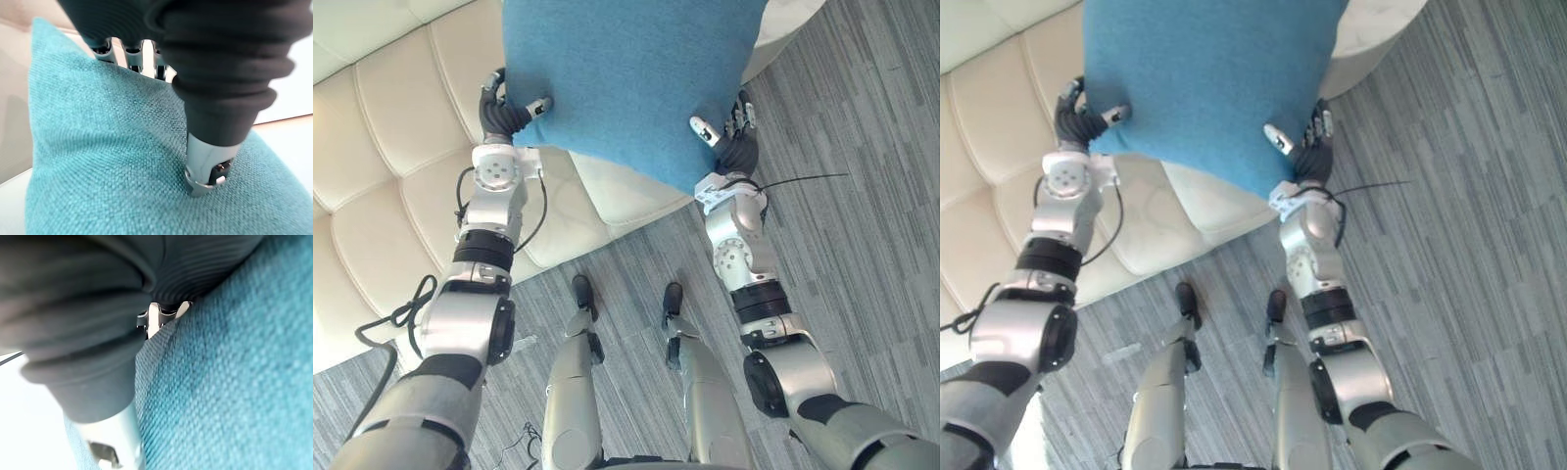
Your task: Pick up cushions and gather them together orderly.
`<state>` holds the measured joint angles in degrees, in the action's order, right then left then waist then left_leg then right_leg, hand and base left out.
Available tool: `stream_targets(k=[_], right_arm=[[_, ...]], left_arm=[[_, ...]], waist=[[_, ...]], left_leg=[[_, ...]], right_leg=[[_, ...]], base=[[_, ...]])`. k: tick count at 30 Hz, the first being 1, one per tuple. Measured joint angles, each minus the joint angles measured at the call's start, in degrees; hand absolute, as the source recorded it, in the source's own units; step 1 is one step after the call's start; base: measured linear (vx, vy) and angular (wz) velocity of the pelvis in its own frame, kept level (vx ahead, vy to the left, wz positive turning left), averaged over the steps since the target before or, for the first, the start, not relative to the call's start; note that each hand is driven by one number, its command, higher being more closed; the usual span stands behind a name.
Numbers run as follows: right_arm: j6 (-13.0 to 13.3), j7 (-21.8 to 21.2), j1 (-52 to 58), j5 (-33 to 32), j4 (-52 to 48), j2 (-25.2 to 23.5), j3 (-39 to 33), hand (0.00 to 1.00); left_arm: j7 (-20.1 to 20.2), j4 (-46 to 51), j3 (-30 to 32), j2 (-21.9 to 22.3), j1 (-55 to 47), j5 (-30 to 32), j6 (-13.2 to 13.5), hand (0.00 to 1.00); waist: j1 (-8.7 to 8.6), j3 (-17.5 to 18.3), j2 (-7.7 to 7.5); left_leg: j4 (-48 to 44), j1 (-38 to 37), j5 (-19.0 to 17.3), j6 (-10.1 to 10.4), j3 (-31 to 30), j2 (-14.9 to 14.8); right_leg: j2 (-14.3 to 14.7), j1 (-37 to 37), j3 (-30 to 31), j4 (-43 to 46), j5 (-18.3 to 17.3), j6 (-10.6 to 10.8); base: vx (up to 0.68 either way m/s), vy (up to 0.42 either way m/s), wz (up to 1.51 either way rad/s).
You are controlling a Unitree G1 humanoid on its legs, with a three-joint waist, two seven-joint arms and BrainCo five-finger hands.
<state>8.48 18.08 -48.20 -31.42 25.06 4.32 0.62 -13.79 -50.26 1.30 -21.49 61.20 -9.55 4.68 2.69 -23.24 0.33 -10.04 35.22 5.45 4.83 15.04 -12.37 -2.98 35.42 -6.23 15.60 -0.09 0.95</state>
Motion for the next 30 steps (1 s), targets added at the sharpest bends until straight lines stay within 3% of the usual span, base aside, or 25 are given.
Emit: stream_targets(k=[9, 18, 23, 28, 30], right_arm=[[0.1, 0.7, -3.5, 0.0, 0.8, 0.6, -0.2, 1.00], [0.1, 0.7, -3.9, -0.2, 0.8, 0.6, -0.5, 1.00], [0.5, 1.2, -0.1, -0.1, 0.3, 0.5, -0.5, 1.00], [0.7, 2.5, 9.9, 1.8, -8.2, 0.0, -0.5, 1.00], [0.8, 2.6, 15.5, 2.7, -14.1, -0.5, -0.5, 1.00]], left_arm=[[-1.3, 3.0, -2.6, -0.3, 0.5, -10.6, 2.4, 1.00], [-2.9, 9.2, -4.1, 0.7, 0.2, -14.4, 3.7, 1.00], [-5.1, 19.0, -5.8, 2.1, -4.6, -15.4, 3.9, 1.00], [-6.3, 31.1, -7.5, 5.3, -13.0, -15.3, 4.7, 1.00], [-6.9, 36.5, -7.3, 8.5, -18.5, -15.3, 5.5, 1.00]], waist=[[-0.41, 0.0, -0.11], [-0.48, 0.0, -0.12], [-0.25, 0.0, -0.12], [0.09, 0.0, -0.24], [0.05, 0.0, -0.28]], left_leg=[[-0.1, 2.4, 0.4, 0.0, -1.1, 0.0], [-0.1, 2.0, 0.5, 0.1, -1.2, -0.1], [0.7, -1.1, 0.6, 0.2, -1.4, 0.2], [2.1, -5.6, 0.8, 0.6, -2.3, 1.6], [3.5, -8.5, 1.2, 0.8, -3.2, 2.1]], right_leg=[[0.1, 1.9, -1.1, 0.2, 0.1, -0.2], [-0.1, 2.6, -1.4, 2.4, 0.1, -0.2], [-0.6, 0.4, -2.0, 4.1, -0.6, -0.2], [-1.8, -3.4, -2.9, 5.7, -4.1, -0.6], [-2.2, -6.1, -3.9, 6.1, -4.7, -0.4]], base=[[0.03, -0.029, 0.05], [0.04, -0.033, 0.00], [0.01, -0.010, 0.05], [0.01, -0.039, 0.17], [0.02, -0.028, 0.21]])
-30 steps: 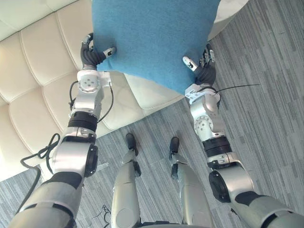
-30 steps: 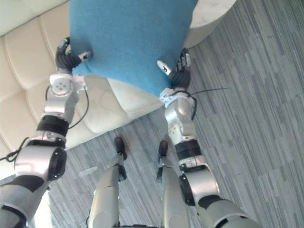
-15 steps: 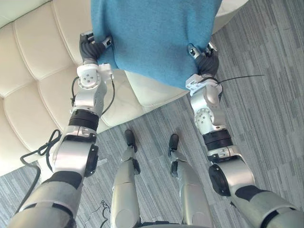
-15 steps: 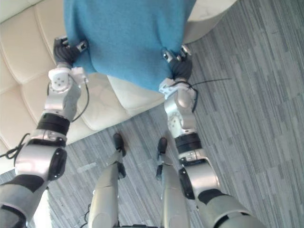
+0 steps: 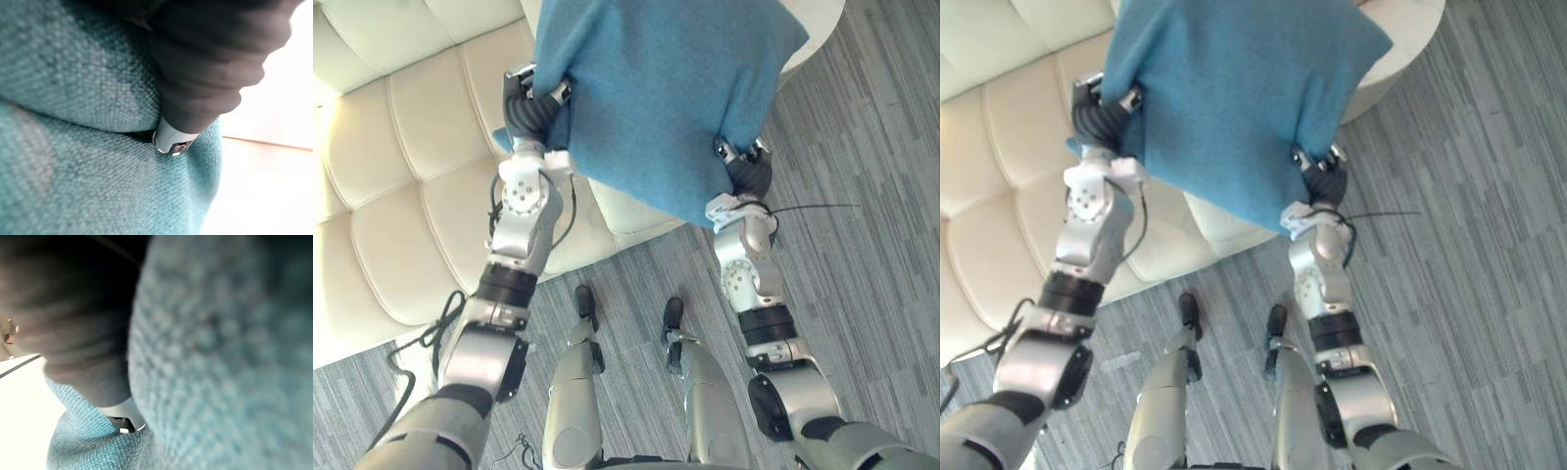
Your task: Pick up cushions and gather them together orderly.
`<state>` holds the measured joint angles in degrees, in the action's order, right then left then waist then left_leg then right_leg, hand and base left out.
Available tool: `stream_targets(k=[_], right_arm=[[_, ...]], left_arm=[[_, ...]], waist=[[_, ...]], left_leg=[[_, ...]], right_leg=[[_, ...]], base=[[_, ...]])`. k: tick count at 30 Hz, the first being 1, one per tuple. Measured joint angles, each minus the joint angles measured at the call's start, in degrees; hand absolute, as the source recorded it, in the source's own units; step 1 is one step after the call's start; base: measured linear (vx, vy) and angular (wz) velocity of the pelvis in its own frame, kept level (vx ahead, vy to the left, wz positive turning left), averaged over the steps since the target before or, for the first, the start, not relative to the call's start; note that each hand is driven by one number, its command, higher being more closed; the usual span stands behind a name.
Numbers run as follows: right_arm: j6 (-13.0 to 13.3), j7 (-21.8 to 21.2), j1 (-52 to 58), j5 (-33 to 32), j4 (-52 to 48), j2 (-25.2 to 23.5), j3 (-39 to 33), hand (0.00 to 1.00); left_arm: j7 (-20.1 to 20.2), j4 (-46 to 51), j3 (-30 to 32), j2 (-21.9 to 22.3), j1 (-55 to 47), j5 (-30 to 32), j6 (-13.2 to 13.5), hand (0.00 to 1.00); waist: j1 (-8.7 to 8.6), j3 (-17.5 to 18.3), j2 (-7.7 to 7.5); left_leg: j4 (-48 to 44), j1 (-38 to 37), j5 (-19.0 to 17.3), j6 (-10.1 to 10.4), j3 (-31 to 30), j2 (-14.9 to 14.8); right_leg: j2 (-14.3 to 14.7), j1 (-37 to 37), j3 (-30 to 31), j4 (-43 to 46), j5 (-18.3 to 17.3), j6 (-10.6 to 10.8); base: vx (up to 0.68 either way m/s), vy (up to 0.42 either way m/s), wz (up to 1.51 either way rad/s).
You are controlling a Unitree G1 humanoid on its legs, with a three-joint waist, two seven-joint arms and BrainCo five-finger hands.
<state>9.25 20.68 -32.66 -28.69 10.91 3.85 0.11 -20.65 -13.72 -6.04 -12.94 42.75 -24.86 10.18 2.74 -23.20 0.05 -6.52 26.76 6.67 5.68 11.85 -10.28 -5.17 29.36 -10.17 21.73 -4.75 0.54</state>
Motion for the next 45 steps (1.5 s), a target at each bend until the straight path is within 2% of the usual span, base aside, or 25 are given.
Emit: stream_targets(k=[2, 6, 9, 15, 23, 28, 31, 32, 33, 35, 37, 38, 39, 40, 42, 43, 44, 45], right_arm=[[0.7, 0.0, 4.5, 2.0, -4.1, -0.9, 0.0, 1.00], [2.7, -1.1, 12.2, 6.4, -10.6, -3.0, 1.3, 1.00], [3.4, -2.8, 17.5, 8.7, -11.2, -3.9, 3.4, 1.00], [3.3, -7.1, 27.1, 11.2, -11.2, -3.8, 6.2, 1.00], [3.4, -9.5, 33.5, 17.5, -12.5, -3.4, 8.0, 1.00], [3.4, -10.5, 34.6, 17.6, -12.5, -2.1, 9.6, 1.00], [3.9, -10.6, 34.9, 17.5, -12.5, -0.6, 9.6, 1.00], [3.9, -10.6, 34.9, 17.5, -12.5, -0.6, 9.7, 1.00], [3.9, -10.6, 34.9, 17.5, -12.5, -0.4, 9.7, 1.00], [3.9, -10.6, 34.8, 17.5, -12.5, -0.2, 9.7, 1.00], [3.9, -10.5, 33.9, 17.5, -12.5, 0.4, 9.7, 1.00], [3.9, -10.5, 33.9, 17.5, -12.5, 0.4, 9.7, 1.00], [3.9, -10.5, 33.4, 17.6, -12.5, 0.7, 9.7, 1.00], [3.9, -10.5, 32.8, 17.6, -12.5, 1.0, 9.4, 1.00], [3.9, -10.0, 32.3, 18.3, -12.5, 0.8, 9.1, 1.00], [3.9, -9.5, 32.3, 19.2, -12.5, 0.6, 9.0, 1.00], [3.8, -9.4, 32.3, 19.6, -12.5, 0.4, 9.0, 1.00], [3.6, -9.4, 32.3, 19.7, -12.5, -0.2, 8.8, 1.00]], left_arm=[[-0.3, 4.0, 0.0, 2.5, -5.2, 0.0, 0.8, 1.00], [-0.3, 13.9, 0.0, 5.8, -17.0, 0.1, 3.3, 1.00], [-0.1, 17.3, -0.1, 7.9, -26.1, -0.1, 4.7, 1.00], [2.8, 20.2, -0.4, 8.8, -40.8, -0.2, 4.7, 1.00], [6.0, 22.6, -0.2, 9.3, -52.3, -0.2, 4.7, 1.00], [6.5, 23.3, 0.0, 9.3, -55.8, -0.3, 4.6, 1.00], [7.5, 23.3, -0.1, 9.3, -55.7, -0.2, 4.5, 1.00], [7.5, 23.3, -0.1, 9.3, -55.8, -0.2, 4.5, 1.00], [7.5, 23.3, 0.0, 9.3, -56.0, -0.2, 4.5, 1.00], [7.5, 23.3, 0.0, 9.4, -56.1, -0.3, 4.5, 1.00], [7.5, 23.2, 0.0, 9.5, -56.3, -0.6, 4.5, 1.00], [7.5, 23.2, 0.0, 9.5, -56.3, -0.6, 4.5, 1.00], [7.5, 23.2, 0.0, 9.6, -56.6, -0.8, 4.6, 1.00], [7.5, 23.2, -0.1, 9.8, -56.7, -1.2, 4.5, 1.00], [7.4, 23.2, -0.4, 9.9, -56.4, -1.2, 4.6, 1.00], [7.4, 23.2, -0.5, 9.6, -56.0, -1.3, 4.6, 1.00], [7.4, 23.1, -0.5, 9.4, -55.8, -1.4, 4.6, 1.00], [7.4, 23.0, -0.5, 9.1, -55.8, -1.4, 4.6, 1.00]], waist=[[-0.13, 0.2, -0.23], [-0.67, 2.1, -1.70], [-0.69, 5.8, -2.13], [-1.41, 11.7, -2.10], [-2.33, 15.2, -2.05], [-2.22, 16.1, -1.50], [-2.56, 15.6, -0.63], [-2.42, 15.5, -0.40], [-1.70, 15.1, 0.30], [-1.19, 15.0, 0.71], [-0.71, 15.1, 0.98], [-0.71, 15.1, 0.98], [-0.71, 15.3, 1.08], [-1.19, 15.7, 1.70], [-2.75, 16.0, 1.37], [-2.80, 16.1, 0.67], [-2.90, 16.2, 0.47], [-2.72, 16.3, 0.36]], left_leg=[[0.8, -3.2, 0.0, 0.0, -0.6, 0.3], [3.2, -7.4, 0.0, 0.0, -1.5, 1.9], [6.6, -10.8, 1.0, 0.1, -1.8, 2.4], [10.6, -17.5, 1.0, 0.1, -3.3, 3.4], [12.3, -23.2, 1.0, 0.0, -4.7, 4.3], [11.5, -23.2, 0.6, 0.0, -6.4, 4.2], [-0.5, -14.6, -3.5, -0.1, -11.2, 4.7], [-1.7, -13.9, -4.1, -0.2, -11.6, 4.7], [-2.9, -12.6, -6.4, -1.0, -11.6, 4.5], [-5.0, -10.8, -9.8, -1.7, -5.9, 2.3], [-8.4, -8.7, -10.6, -4.1, -0.7, -0.1], [-8.4, -8.7, -10.6, -4.1, -0.7, -0.1], [-8.6, -8.9, -10.4, -4.7, 0.7, -1.4], [-8.4, -8.8, -10.2, -4.4, 3.8, -3.1], [-9.0, -8.9, -7.6, -3.8, 9.8, -2.1], [-10.9, -8.2, -8.4, -4.6, 10.2, -0.4], [-12.8, -7.2, -9.7, -5.4, 10.2, 0.3], [-15.7, -6.3, -12.2, -6.2, 10.4, 1.0]], right_leg=[[-0.3, -3.2, -0.8, 0.1, -0.7, 0.2], [-1.2, -7.2, -1.9, 0.0, -3.1, 0.3], [-1.2, -10.0, -2.2, -1.7, -3.4, 0.4], [-1.1, -18.1, -3.8, -6.7, -3.3, 0.9], [-1.1, -26.0, -5.0, -11.6, -2.6, 1.9], [-1.0, -27.6, -6.5, -11.8, -2.6, 2.0], [-1.9, -27.1, -11.6, -9.9, -3.7, 2.0], [-1.9, -27.0, -12.1, -9.5, -4.1, 2.0], [-2.1, -27.1, -13.5, -8.7, -4.8, 2.1], [-3.0, -27.7, -15.6, -9.2, -4.8, 2.1], [-5.2, -27.4, -17.7, -8.9, -5.0, 1.7], [-5.2, -27.4, -17.7, -8.9, -5.0, 1.7], [-6.3, -27.6, -17.9, -8.8, -4.7, 2.7], [-7.8, -27.8, -18.8, -8.7, -3.8, 4.4], [-10.7, -28.7, -19.6, -9.9, -2.1, 7.4], [-12.1, -29.1, -19.5, -11.5, -0.4, 8.6], [-12.9, -29.5, -19.4, -12.5, 0.7, 8.9], [-14.1, -29.8, -19.0, -13.0, 1.8, 9.7]], base=[[0.04, -0.016, 0.23], [0.03, -0.004, 0.21], [0.08, 0.012, 0.08], [0.12, 0.024, 0.14], [0.06, 0.019, 0.10], [-0.02, 0.007, 0.19], [-0.09, 0.029, 0.76], [-0.11, 0.038, 0.68], [-0.12, 0.028, 0.52], [-0.09, 0.053, 0.63], [0.02, 0.160, 0.43], [0.05, 0.152, 0.24], [0.10, 0.203, 0.26], [0.14, 0.277, 0.45], [0.23, 0.375, 0.42], [0.22, 0.325, 0.23], [0.20, 0.341, 0.15], [0.18, 0.353, 0.07]])
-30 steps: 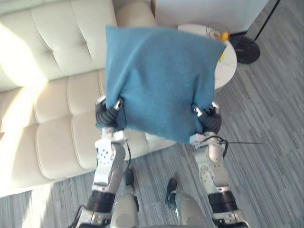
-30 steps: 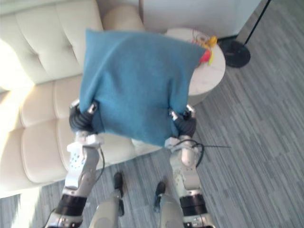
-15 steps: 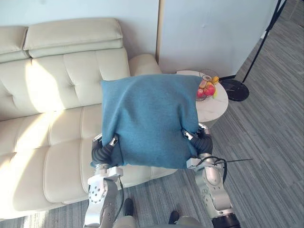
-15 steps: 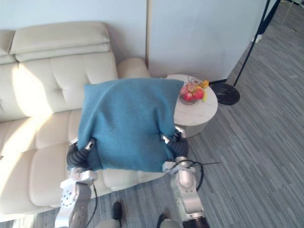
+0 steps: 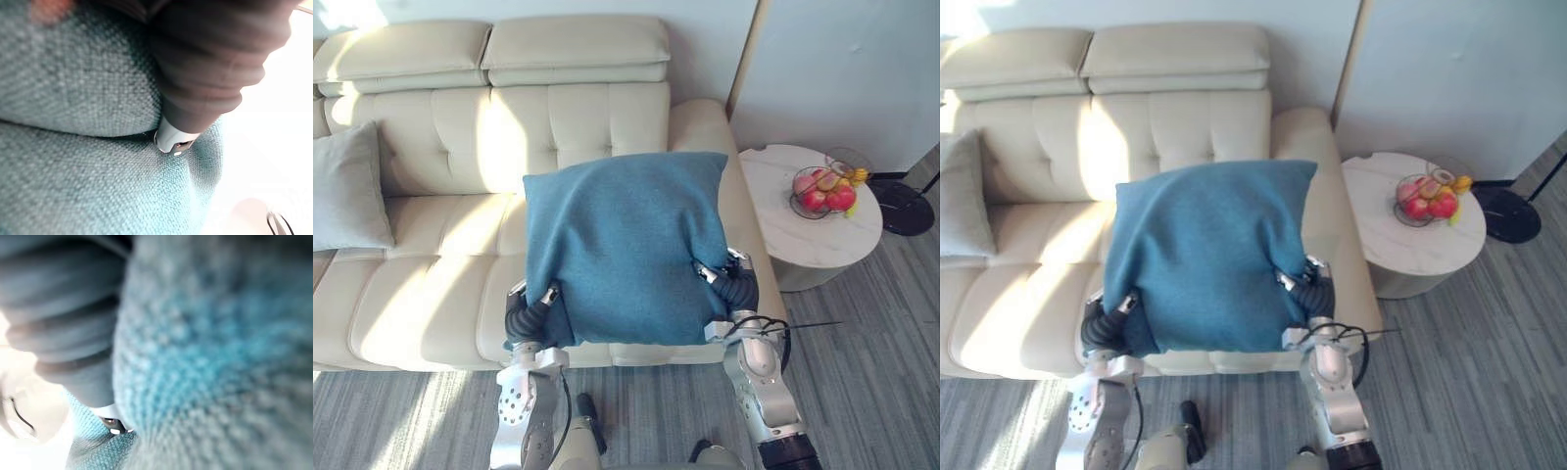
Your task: Pick up cushions and gather them together orderly.
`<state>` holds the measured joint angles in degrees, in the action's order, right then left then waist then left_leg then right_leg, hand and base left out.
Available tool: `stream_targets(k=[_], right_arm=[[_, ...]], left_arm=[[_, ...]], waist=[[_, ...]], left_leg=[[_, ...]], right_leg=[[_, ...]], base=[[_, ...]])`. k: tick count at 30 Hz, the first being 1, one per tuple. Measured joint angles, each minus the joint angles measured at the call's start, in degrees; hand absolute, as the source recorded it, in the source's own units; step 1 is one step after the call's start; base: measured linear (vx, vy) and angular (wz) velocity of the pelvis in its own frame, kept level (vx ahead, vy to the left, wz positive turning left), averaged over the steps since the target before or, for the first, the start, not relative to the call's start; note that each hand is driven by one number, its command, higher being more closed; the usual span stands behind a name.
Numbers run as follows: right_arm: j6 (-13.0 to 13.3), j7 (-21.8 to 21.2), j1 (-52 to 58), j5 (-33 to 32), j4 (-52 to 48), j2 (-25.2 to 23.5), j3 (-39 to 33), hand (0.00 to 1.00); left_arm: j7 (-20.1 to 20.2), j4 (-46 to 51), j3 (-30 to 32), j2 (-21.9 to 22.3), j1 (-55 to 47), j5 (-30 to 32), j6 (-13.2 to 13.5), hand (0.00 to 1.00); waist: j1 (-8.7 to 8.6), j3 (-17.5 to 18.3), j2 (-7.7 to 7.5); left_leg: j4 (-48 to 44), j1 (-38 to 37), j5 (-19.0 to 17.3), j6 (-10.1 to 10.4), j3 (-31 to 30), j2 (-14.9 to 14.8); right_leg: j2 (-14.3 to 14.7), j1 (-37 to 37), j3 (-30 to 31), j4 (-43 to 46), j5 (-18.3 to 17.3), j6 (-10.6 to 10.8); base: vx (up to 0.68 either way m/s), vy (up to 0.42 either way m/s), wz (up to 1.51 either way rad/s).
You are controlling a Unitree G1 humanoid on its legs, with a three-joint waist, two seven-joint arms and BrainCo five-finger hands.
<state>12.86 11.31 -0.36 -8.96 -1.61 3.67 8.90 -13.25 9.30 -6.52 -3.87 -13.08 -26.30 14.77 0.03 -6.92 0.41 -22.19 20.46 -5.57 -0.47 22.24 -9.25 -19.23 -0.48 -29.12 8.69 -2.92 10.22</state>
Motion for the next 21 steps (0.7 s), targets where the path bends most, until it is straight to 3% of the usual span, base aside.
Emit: stream_targets(k=[2, 3, 4, 5, 7, 8, 10, 12, 14, 16, 17, 20, 21], right_arm=[[-0.3, 0.0, 0.0, 0.0, 0.0, -1.3, -0.4, 1.00], [-0.7, -0.2, 0.1, 0.0, 0.0, -1.5, -0.5, 1.00], [-0.8, -0.3, 0.1, 0.0, 0.1, -1.4, -0.4, 1.00], [-1.3, -0.6, 0.2, 0.0, 0.2, -1.4, -0.4, 1.00], [-1.5, -1.3, 1.2, -0.1, 0.3, -1.6, -0.4, 1.00], [-1.5, -1.5, 2.1, -0.2, 0.3, -1.4, -0.4, 1.00], [-1.5, -1.7, 2.8, -0.5, 0.3, -1.4, -0.5, 1.00], [-1.5, -1.8, 2.9, -0.7, 0.3, -1.2, -0.8, 1.00], [-1.4, -1.8, 3.1, -0.7, 0.3, -1.0, -1.2, 1.00], [-1.4, -1.9, 3.7, -0.7, 0.3, 0.3, -2.1, 1.00], [-1.4, -1.9, 3.7, -0.7, 0.3, 0.4, -2.0, 1.00], [-1.4, -1.9, 4.9, -0.7, 0.1, 0.4, -1.9, 1.00], [-1.4, -1.9, 5.6, -0.7, -0.3, 0.3, -1.9, 1.00]], left_arm=[[0.0, -1.7, 0.0, -0.2, 0.0, 0.0, 0.1, 1.00], [0.0, -3.2, 0.0, -0.3, -0.1, 0.0, 0.1, 1.00], [0.0, -3.8, 0.0, -0.4, -0.2, 0.0, 0.0, 1.00], [0.1, -4.3, -0.1, -0.7, -1.0, 0.1, -0.1, 1.00], [0.4, -4.4, -0.6, -2.2, -1.9, 0.2, -0.6, 1.00], [1.2, -4.4, -0.8, -3.0, -2.2, 0.3, -1.1, 1.00], [1.5, -4.4, -1.2, -3.6, -2.3, 0.3, -1.6, 1.00], [1.8, -4.4, -1.5, -3.9, -2.3, 0.5, -1.6, 1.00], [2.3, -4.4, -1.9, -3.9, -2.3, 1.4, -1.7, 1.00], [2.5, -5.0, -2.7, -2.8, -2.0, 1.6, -1.8, 1.00], [2.6, -5.0, -2.7, -2.7, -2.0, 1.6, -1.8, 1.00], [3.9, -6.9, -2.7, -2.6, -2.5, 1.5, -2.3, 1.00], [4.2, -6.7, -2.7, -2.2, -3.4, 1.6, -2.4, 1.00]], waist=[[0.50, 0.0, 0.00], [0.64, 0.0, 0.13], [0.90, 0.0, 0.14], [0.89, -0.1, 0.17], [-0.34, 0.0, -0.02], [-1.02, 0.1, -0.26], [-1.07, 0.3, -0.76], [-1.83, 0.4, -0.77], [-2.69, 0.8, -1.41], [-3.31, 1.6, 0.23], [-3.19, 1.7, 0.28], [-3.08, 1.5, 0.17], [-1.90, 1.4, -0.14]], left_leg=[[-4.1, 0.5, -4.0, -1.0, 0.8, 0.8], [-5.8, -0.1, -6.2, -1.6, 1.6, 1.1], [-6.1, -0.6, -7.0, -1.8, 2.1, 1.2], [-6.0, -2.3, -8.7, -2.2, 2.6, 1.5], [-4.4, -4.7, -10.2, -2.1, 2.3, 2.3], [-1.9, -7.0, -10.1, -2.0, 2.1, 3.2], [2.9, -11.1, -9.7, -1.5, 2.8, 5.6], [6.3, -14.2, -8.7, -1.4, 3.3, 7.5], [6.4, -15.6, -8.6, -2.3, 2.6, 9.4], [4.9, -15.5, -9.2, -2.2, 0.1, 8.9], [4.8, -15.7, -9.2, -2.2, -0.1, 8.7], [-9.9, -13.3, -9.0, -2.2, -1.0, 5.9], [-19.6, -9.6, -10.5, -2.5, -1.7, 3.0]], right_leg=[[-2.0, 0.5, 2.2, 2.7, 0.3, 0.1], [-3.7, 2.2, 4.0, 7.0, 0.3, -1.2], [-4.2, 3.7, 5.4, 9.8, 0.3, -4.1], [-4.9, 7.8, 9.6, 16.8, 0.7, -11.0], [-1.9, 11.1, 15.9, 24.5, -4.6, -8.5], [2.7, 12.8, 19.0, 26.1, -8.4, -6.0], [7.7, 15.5, 17.3, 25.6, -11.6, -6.7], [11.7, 16.7, 14.8, 21.4, -11.4, -7.5], [13.9, 16.4, 14.6, 16.6, -8.4, -11.9], [15.1, 13.5, 13.6, 12.4, -7.6, -12.7], [15.3, 12.7, 13.4, 11.5, -7.6, -12.7], [16.0, 5.3, 13.5, 5.7, -7.4, -12.8], [16.2, 2.1, 14.8, 4.1, -7.4, -12.8]], base=[[0.16, 0.348, -0.09], [0.11, 0.266, -0.23], [0.12, 0.334, -0.40], [0.15, 0.373, -0.33], [0.17, 0.291, -0.03], [0.13, 0.097, 0.12], [0.19, 0.108, -0.02], [0.25, 0.089, 0.13], [0.28, 0.027, 0.45], [0.37, -0.003, 0.39], [0.35, -0.014, 0.16], [0.33, -0.025, 0.09], [0.37, 0.091, -0.41]])
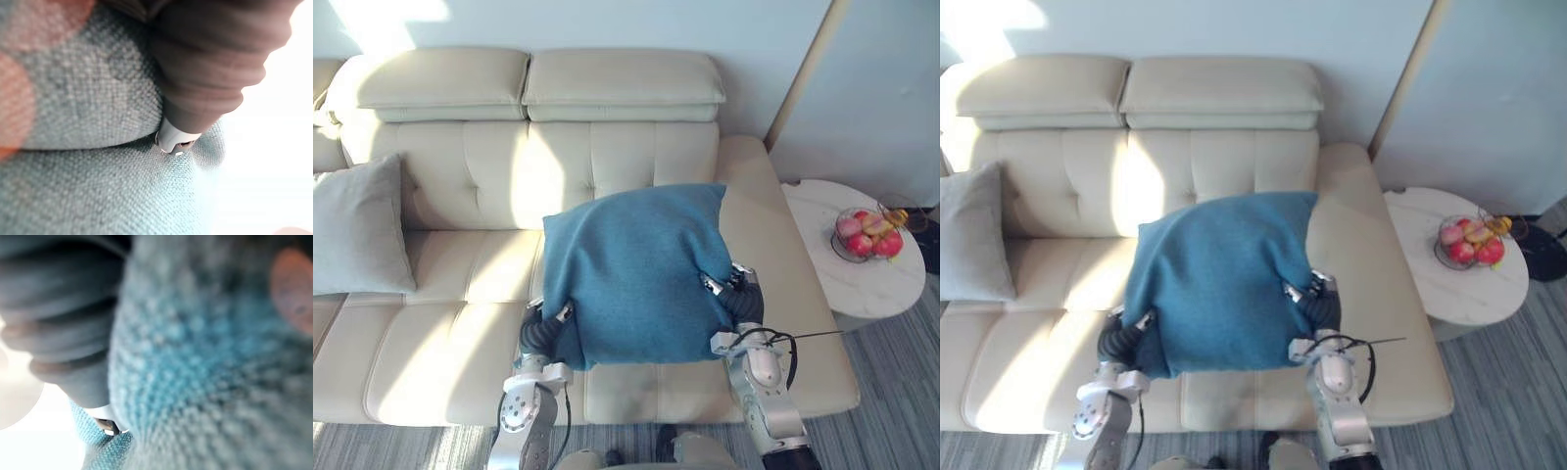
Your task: Pick up cushions and gather them together orderly.
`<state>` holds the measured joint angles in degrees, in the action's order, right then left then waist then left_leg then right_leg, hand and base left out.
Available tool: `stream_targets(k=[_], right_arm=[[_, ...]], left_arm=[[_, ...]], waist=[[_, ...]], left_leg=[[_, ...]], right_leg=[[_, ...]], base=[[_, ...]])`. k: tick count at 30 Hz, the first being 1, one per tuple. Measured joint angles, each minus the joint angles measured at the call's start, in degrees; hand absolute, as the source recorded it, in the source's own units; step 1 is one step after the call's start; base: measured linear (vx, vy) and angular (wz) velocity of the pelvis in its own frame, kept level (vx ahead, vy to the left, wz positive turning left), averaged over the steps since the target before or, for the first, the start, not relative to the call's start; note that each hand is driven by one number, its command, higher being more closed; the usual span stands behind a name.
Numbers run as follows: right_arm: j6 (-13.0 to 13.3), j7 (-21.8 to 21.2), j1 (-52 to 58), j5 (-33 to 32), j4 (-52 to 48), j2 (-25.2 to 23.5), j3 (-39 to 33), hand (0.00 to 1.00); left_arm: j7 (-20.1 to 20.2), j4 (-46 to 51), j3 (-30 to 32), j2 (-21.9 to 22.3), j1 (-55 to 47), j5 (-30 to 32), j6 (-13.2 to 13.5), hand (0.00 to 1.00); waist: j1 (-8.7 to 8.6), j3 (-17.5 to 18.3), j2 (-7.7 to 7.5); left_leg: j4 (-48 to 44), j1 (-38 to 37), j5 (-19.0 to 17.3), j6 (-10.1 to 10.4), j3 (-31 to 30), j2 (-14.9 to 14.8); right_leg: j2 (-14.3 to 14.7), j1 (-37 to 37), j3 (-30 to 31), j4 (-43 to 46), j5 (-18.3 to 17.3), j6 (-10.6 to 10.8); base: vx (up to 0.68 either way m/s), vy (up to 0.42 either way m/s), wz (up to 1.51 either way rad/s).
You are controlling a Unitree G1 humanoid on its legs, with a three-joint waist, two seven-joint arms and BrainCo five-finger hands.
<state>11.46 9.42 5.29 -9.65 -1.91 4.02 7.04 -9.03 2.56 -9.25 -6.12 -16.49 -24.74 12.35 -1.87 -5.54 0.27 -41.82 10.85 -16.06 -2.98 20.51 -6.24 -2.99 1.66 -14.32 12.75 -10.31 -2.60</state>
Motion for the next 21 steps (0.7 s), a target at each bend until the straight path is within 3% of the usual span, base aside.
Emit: stream_targets(k=[1, 3, 5, 6, 7, 8, 9, 10, 12, 13, 17, 19, 21], right_arm=[[0.2, 0.0, 0.0, 0.0, -0.3, 0.0, -0.2, 1.00], [0.4, 0.0, -0.3, 0.1, -1.7, -0.1, -0.3, 1.00], [1.0, 0.3, -1.6, 0.1, -1.4, -2.4, -1.4, 1.00], [1.4, 0.4, -3.5, 0.1, 0.5, -3.7, -2.7, 1.00], [1.1, 0.4, -4.9, 0.2, 3.3, -4.1, -3.1, 1.00], [0.8, 0.4, -4.5, 0.3, 3.7, -3.9, -3.1, 1.00], [0.7, 0.3, -3.6, 0.7, 4.1, -3.3, -2.7, 1.00], [0.7, 0.3, -3.4, 0.7, 4.0, -3.3, -2.4, 1.00], [0.9, 0.2, -3.3, 0.9, 2.4, -3.4, -2.2, 1.00], [0.9, 0.2, -3.3, 0.9, 2.4, -3.0, -2.2, 1.00], [0.8, 0.5, -2.4, 1.0, 2.4, 0.5, -2.4, 1.00], [0.8, 0.5, -2.3, 1.1, 2.9, 0.5, -2.4, 1.00], [0.6, 0.4, -1.7, 1.2, 2.9, 0.5, -2.3, 1.00]], left_arm=[[0.4, 0.0, 0.0, 0.1, -0.2, 0.0, 0.0, 1.00], [0.4, 0.6, 0.0, 0.2, 0.3, 0.0, 0.1, 1.00], [0.4, 0.8, 0.1, -1.7, 3.5, 0.0, 0.0, 1.00], [0.4, 0.9, 0.2, -1.7, 4.8, 0.0, -0.1, 1.00], [0.4, 0.1, 0.4, -1.9, 4.9, 0.0, -0.2, 1.00], [0.3, -0.1, 0.4, -1.4, 4.4, -0.1, -0.5, 1.00], [0.3, -0.1, 0.3, -0.8, 2.6, -0.1, -0.4, 1.00], [0.3, -0.1, 0.4, -0.8, 2.2, -0.1, -0.4, 1.00], [0.3, 0.6, 0.3, -1.5, 2.3, -0.1, 0.0, 1.00], [0.3, 0.6, 0.1, -1.3, 2.3, -0.1, -0.1, 1.00], [0.4, 1.0, -1.3, 0.2, 1.8, 0.0, -0.1, 1.00], [0.5, 1.1, -1.5, 0.7, 1.3, 0.0, -0.1, 1.00], [0.5, 1.3, -1.5, 0.6, 0.6, 0.0, -0.1, 1.00]], waist=[[1.07, 0.3, 0.41], [1.60, 0.3, 0.37], [1.22, -1.2, -2.17], [0.91, -1.4, -2.74], [0.39, -2.1, -3.49], [0.43, -2.2, -3.27], [0.43, -2.1, -0.96], [0.39, -2.0, -0.54], [0.21, -1.5, -0.53], [0.05, -1.3, 0.32], [-0.79, -0.3, 2.78], [-0.75, 0.6, 4.18], [-0.61, 1.3, 3.84]], left_leg=[[-1.5, 2.4, -1.8, 1.7, -3.5, -1.2], [3.1, 3.0, -3.2, 4.3, -10.0, -0.9], [8.7, 3.0, -4.1, 4.7, -14.2, 1.3], [22.7, -0.5, -0.7, 5.3, -16.7, 1.6], [27.1, -4.0, 4.8, 7.0, -15.7, 2.3], [26.2, -4.9, 4.9, 6.7, -15.7, 2.5], [25.5, -6.5, 4.5, 6.1, -16.5, 2.4], [25.6, -7.0, 4.5, 6.1, -16.5, 2.4], [26.4, -7.9, 3.6, 5.5, -16.2, 3.7], [26.8, -7.9, 3.2, 5.6, -16.2, 3.5], [28.0, -10.0, 2.3, 6.3, -15.2, 3.3], [35.8, -15.0, 3.0, 6.2, -14.5, 2.1], [34.6, -15.0, 3.0, 6.3, -13.4, 2.2]], right_leg=[[-0.1, -0.6, 1.7, -0.3, 0.0, 0.0], [-0.2, 0.5, 3.0, -0.1, 0.0, 0.0], [-2.3, 2.0, 5.6, 0.0, -0.4, 0.7], [-2.9, 3.5, 5.0, 1.7, -0.9, 1.6], [-3.6, 2.4, 6.0, 3.3, -1.8, 3.5], [-3.9, 2.7, 5.8, 4.7, -1.1, 4.5], [-2.9, 3.0, 6.8, 3.3, -2.7, 6.3], [-2.2, 2.9, 7.3, 0.8, -2.3, 6.5], [-1.4, 2.6, 8.1, -9.4, 7.2, 6.0], [-1.1, 2.0, 8.3, -10.6, 8.2, 5.8], [-1.5, -0.3, 9.9, -12.0, 9.0, 5.4], [0.3, -0.1, 11.6, -12.0, 9.2, 5.5], [0.3, -0.6, 12.7, -12.8, 10.2, 5.8]], base=[[0.36, 0.121, -0.54], [0.26, 0.166, -0.35], [0.19, 0.235, 0.11], [0.11, 0.162, 0.09], [0.12, 0.142, -0.02], [0.14, 0.164, -0.34], [0.10, 0.138, -0.35], [0.12, 0.168, -0.46], [0.13, 0.110, -0.32], [0.16, 0.054, -0.22], [0.09, 0.014, -0.18], [0.01, 0.005, -0.43], [-0.04, 0.026, -0.32]])
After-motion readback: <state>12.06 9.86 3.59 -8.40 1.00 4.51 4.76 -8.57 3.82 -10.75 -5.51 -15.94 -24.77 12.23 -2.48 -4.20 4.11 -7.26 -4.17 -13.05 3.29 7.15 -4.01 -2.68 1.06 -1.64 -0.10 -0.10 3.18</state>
